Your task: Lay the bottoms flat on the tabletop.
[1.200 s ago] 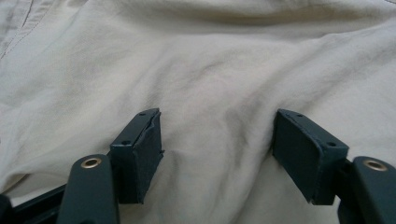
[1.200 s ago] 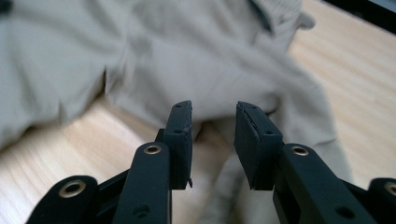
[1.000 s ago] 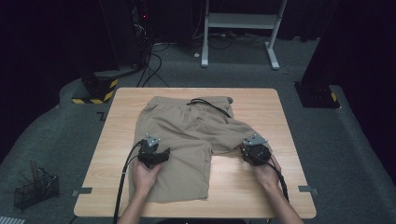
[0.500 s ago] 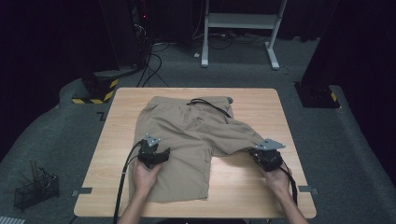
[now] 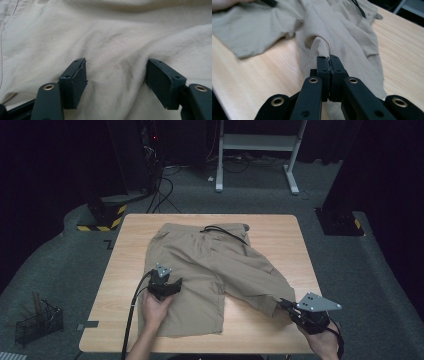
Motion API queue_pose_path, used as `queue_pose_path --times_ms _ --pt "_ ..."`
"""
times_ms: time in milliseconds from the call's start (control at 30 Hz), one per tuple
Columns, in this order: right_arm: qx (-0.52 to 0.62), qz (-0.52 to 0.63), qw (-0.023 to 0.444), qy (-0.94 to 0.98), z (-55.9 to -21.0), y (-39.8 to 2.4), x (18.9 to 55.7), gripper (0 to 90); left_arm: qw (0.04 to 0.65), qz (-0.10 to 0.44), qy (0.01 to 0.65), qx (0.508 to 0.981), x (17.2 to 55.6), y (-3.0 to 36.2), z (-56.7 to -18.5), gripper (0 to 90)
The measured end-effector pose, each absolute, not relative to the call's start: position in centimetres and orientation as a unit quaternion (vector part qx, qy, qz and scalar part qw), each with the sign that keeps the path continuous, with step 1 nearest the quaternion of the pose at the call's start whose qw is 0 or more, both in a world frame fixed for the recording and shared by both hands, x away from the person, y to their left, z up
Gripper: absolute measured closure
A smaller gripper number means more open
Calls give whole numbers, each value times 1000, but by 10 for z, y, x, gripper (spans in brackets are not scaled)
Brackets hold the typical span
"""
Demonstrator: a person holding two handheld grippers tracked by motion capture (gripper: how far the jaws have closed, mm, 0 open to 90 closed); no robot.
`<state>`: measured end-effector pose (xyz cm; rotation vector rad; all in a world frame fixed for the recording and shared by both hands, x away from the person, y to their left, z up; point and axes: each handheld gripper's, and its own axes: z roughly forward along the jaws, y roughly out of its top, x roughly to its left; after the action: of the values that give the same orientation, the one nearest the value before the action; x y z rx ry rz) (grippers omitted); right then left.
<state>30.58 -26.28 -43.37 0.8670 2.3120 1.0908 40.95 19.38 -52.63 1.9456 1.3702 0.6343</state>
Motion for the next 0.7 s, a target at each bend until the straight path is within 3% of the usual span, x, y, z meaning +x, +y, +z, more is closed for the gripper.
queue_pose_path --times_ms 133,167,233,333,433,567,700 --pt "340 350 151 860 -464 -262 329 723 333 243 525 745 410 194 -526 326" --pt "338 357 152 857 -468 -263 330 686 333 243 525 745 410 194 -526 326" --pt "331 394 201 833 -460 -262 324 623 333 243 525 745 410 194 -526 326" --pt "312 441 228 810 -437 -256 322 632 333 243 525 745 410 194 -526 327" --pt "274 429 210 835 -430 -235 324 634 333 243 525 745 410 194 -526 326" --pt "254 341 183 887 -459 -206 332 607 333 243 525 744 410 194 -526 326" --pt "298 305 149 892 -490 -213 349 615 334 242 526 744 410 194 -526 326"
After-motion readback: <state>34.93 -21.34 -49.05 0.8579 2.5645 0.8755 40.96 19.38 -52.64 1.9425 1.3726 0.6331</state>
